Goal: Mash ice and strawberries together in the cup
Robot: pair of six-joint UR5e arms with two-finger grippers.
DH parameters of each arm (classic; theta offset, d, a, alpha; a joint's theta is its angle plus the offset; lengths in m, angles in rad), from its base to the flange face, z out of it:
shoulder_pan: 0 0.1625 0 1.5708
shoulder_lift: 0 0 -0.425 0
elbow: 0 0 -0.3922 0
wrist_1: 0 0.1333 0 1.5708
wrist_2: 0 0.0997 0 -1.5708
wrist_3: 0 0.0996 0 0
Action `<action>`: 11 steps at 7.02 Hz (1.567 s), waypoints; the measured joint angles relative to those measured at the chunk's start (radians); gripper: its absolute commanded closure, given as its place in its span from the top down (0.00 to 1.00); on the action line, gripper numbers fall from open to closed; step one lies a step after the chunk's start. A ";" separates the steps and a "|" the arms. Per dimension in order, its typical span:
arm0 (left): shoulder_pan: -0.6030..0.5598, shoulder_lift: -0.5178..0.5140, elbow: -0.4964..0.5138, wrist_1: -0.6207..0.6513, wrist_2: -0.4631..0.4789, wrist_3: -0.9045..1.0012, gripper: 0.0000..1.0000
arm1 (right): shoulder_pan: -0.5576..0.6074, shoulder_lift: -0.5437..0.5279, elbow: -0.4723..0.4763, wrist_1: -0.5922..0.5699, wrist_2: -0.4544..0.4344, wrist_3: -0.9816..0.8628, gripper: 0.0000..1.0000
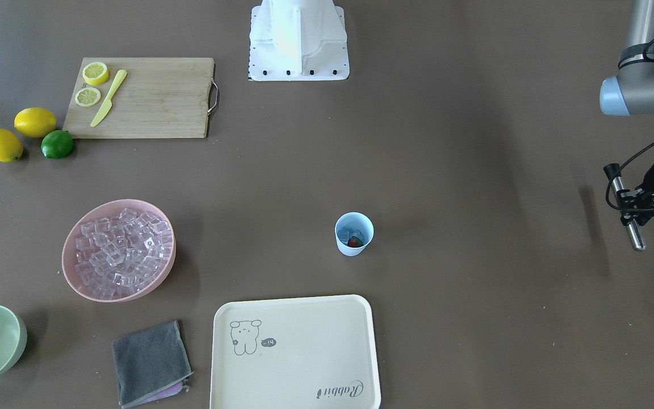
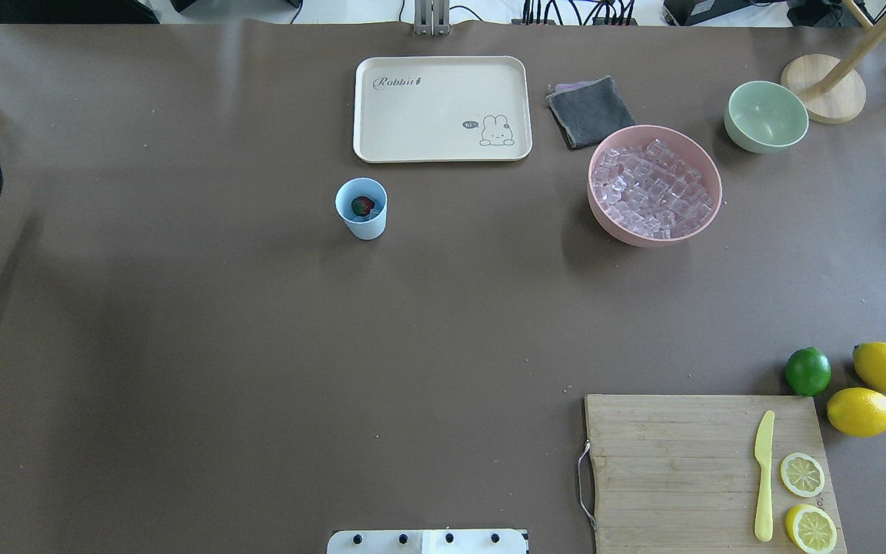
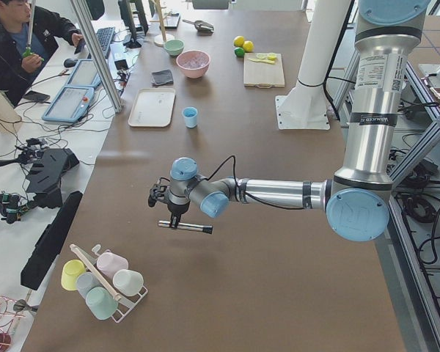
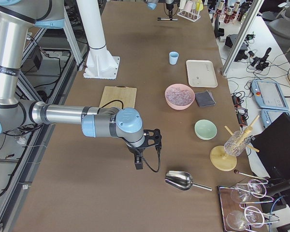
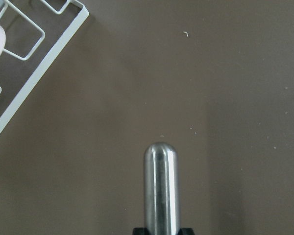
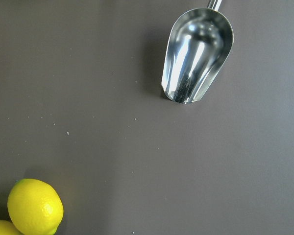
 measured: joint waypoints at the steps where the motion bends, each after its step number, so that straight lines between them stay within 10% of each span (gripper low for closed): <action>1: -0.006 -0.008 -0.003 -0.001 -0.026 0.002 0.99 | 0.000 0.000 0.000 -0.001 0.000 0.000 1.00; 5: -0.279 -0.126 -0.171 0.370 -0.325 0.029 0.99 | -0.009 0.006 -0.002 -0.003 0.000 -0.001 1.00; 11: -0.509 0.144 -0.205 0.387 -0.379 0.434 0.99 | -0.008 0.020 -0.034 -0.001 0.029 0.009 1.00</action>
